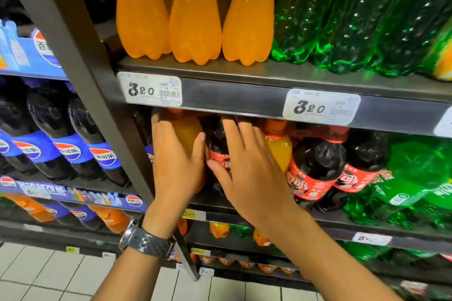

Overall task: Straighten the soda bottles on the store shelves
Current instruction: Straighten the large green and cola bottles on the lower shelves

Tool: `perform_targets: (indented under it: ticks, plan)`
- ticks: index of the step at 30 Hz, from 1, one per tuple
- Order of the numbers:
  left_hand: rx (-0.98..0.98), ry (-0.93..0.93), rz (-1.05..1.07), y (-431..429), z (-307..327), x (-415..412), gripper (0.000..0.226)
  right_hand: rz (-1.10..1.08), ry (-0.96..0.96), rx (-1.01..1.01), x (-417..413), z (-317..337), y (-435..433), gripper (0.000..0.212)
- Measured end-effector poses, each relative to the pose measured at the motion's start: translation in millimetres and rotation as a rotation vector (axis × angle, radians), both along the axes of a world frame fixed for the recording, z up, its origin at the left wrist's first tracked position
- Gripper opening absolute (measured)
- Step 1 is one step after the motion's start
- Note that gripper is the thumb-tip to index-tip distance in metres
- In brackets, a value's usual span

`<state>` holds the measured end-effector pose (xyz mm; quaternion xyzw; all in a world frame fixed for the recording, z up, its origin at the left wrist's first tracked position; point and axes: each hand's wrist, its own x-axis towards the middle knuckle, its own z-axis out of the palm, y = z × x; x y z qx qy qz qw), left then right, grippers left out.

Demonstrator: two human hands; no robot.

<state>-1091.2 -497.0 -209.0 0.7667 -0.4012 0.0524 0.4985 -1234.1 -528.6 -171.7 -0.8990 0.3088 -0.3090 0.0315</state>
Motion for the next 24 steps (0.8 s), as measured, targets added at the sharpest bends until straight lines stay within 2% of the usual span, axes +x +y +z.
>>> perform_targets:
  ticks: [1,2,4,6,7,9,11,14,17,21,24]
  plan:
    - [-0.05,-0.077,-0.013,5,0,-7,0.051,0.048,-0.025,-0.031,-18,-12,7,0.051]
    - [-0.098,-0.145,-0.026,12,-2,-15,0.053,0.066,-0.059,-0.003,-39,-26,12,0.052]
    - [-0.155,-0.179,-0.1,27,-16,-37,0.052,0.022,-0.158,0.171,-85,-58,16,0.038]
    - [-0.072,-0.097,-0.236,38,-46,-60,0.036,-0.101,-0.269,0.414,-125,-93,15,0.025]
    - [0.02,-0.027,-0.286,39,-63,-72,0.032,-0.185,-0.335,0.531,-140,-110,11,0.026]
    - [0.204,0.147,-0.322,37,-101,-92,0.042,-0.365,-0.451,0.702,-159,-138,-1,0.034]
    - [0.295,0.282,-0.302,27,-128,-102,0.062,-0.458,-0.496,0.781,-161,-156,-15,0.049]
    - [0.285,0.335,-0.301,8,-145,-112,0.076,-0.453,-0.558,0.767,-146,-174,-31,0.077]
    - [0.218,0.374,-0.27,-5,-151,-117,0.073,-0.483,-0.549,0.678,-123,-182,-41,0.091]
    - [0.128,0.375,-0.176,-11,-156,-121,0.058,-0.63,-0.564,0.53,-107,-184,-46,0.09]
    - [0.1,0.364,-0.134,-14,-157,-127,0.053,-0.608,-0.523,0.512,-109,-187,-42,0.083]
